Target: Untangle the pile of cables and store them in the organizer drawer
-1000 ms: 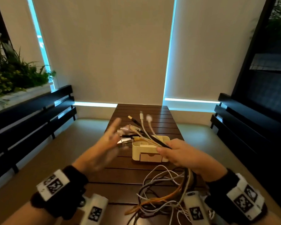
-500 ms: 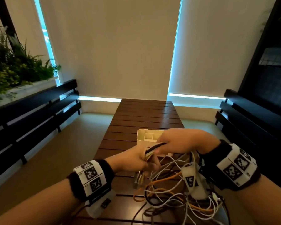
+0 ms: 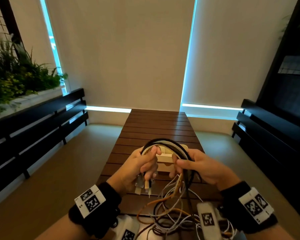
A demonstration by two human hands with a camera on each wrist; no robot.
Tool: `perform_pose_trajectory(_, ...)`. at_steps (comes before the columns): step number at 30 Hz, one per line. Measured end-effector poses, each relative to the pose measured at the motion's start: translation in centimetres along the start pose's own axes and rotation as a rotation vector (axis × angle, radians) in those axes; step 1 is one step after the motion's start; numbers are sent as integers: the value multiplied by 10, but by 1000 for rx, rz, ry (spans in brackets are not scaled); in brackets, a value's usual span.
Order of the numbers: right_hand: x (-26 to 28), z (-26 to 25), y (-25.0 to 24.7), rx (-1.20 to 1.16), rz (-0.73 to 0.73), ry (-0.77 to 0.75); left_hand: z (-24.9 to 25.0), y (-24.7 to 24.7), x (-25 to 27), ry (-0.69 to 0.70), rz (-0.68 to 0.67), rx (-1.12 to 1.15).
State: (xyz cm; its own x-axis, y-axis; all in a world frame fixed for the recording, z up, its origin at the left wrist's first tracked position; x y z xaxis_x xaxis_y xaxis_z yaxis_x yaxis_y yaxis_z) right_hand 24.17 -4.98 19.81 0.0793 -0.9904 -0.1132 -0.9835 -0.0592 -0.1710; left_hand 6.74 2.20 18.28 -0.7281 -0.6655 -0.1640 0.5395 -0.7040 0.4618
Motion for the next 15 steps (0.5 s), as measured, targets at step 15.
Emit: perform_pose_trajectory(15,16,14,86,527,568,-125,-6,26,1,141,559,-165)
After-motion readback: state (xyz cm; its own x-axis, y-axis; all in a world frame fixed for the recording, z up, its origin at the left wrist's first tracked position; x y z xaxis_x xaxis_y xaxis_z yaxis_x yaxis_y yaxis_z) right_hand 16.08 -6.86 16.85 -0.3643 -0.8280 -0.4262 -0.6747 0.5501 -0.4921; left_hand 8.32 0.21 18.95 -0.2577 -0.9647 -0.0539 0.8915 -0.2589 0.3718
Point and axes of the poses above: each hand's wrist, its own x-axis away from the middle knuckle, its own y-axis out of the palm, z = x × y, the point moved 2 cm from there along -x, towards the middle knuckle, and after that the axes turned 10 degrees about z, right-handed, at the moved point
